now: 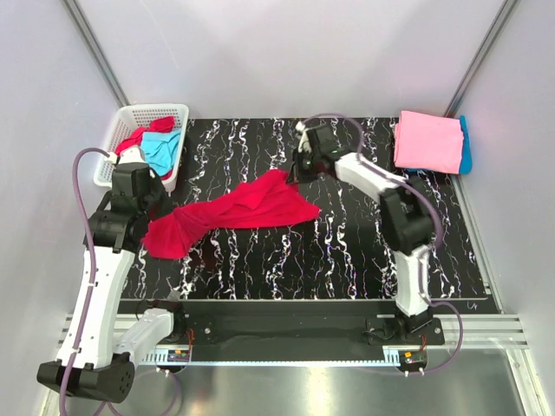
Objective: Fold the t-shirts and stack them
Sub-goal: Flatten the tshirt out
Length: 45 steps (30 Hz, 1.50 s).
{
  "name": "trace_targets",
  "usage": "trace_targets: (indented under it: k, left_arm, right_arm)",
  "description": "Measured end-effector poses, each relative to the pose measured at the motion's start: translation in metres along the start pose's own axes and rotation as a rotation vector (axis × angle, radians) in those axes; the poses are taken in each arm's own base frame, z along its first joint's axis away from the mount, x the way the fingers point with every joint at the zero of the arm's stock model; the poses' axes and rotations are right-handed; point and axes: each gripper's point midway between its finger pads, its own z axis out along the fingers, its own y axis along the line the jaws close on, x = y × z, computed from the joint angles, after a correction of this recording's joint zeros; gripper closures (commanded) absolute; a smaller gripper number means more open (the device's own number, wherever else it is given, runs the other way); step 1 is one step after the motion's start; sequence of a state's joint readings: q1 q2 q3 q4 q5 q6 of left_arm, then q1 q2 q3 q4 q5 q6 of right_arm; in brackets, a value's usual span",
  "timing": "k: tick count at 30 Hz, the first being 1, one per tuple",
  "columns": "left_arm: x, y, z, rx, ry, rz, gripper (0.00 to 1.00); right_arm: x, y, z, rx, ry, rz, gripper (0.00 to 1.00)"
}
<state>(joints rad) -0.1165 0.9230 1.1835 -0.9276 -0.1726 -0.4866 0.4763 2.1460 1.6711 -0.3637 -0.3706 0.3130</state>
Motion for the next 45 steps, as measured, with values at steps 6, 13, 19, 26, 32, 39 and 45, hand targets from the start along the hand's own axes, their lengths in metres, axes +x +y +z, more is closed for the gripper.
trace_targets:
  k: [6, 13, 19, 26, 32, 39, 45]
  left_arm:
    - [-0.005, -0.003, -0.009, 0.022, -0.023, -0.005, 1.0]
    - [-0.017, -0.013, -0.031, 0.093, -0.072, -0.01, 1.0]
    - [-0.03, -0.02, -0.044, 0.13, -0.111, -0.006, 1.0]
    - [-0.029, -0.022, -0.045, 0.146, -0.106, -0.005, 1.0]
    - [-0.028, -0.023, -0.045, 0.151, -0.102, -0.005, 1.0]
    - [-0.026, -0.023, -0.043, 0.15, -0.094, -0.004, 1.0]
    - [-0.016, -0.02, -0.035, 0.141, -0.063, 0.001, 1.0]
  right_arm:
    - [-0.044, 0.048, -0.147, 0.061, -0.28, -0.122, 1.0]
    - [-0.032, 0.072, -0.295, 0.143, -0.534, -0.169, 1.0]
    - [0.012, 0.049, -0.325, 0.249, -0.5, -0.109, 0.9]
    - [0.068, 0.021, -0.305, 0.307, -0.353, -0.001, 0.84]
    - [0.089, 0.013, -0.29, 0.304, -0.293, 0.062, 0.86]
    - [0.158, -0.008, -0.248, 0.288, -0.104, 0.205, 0.77]
    - [0.212, -0.027, -0.231, 0.317, 0.009, 0.308, 0.67]
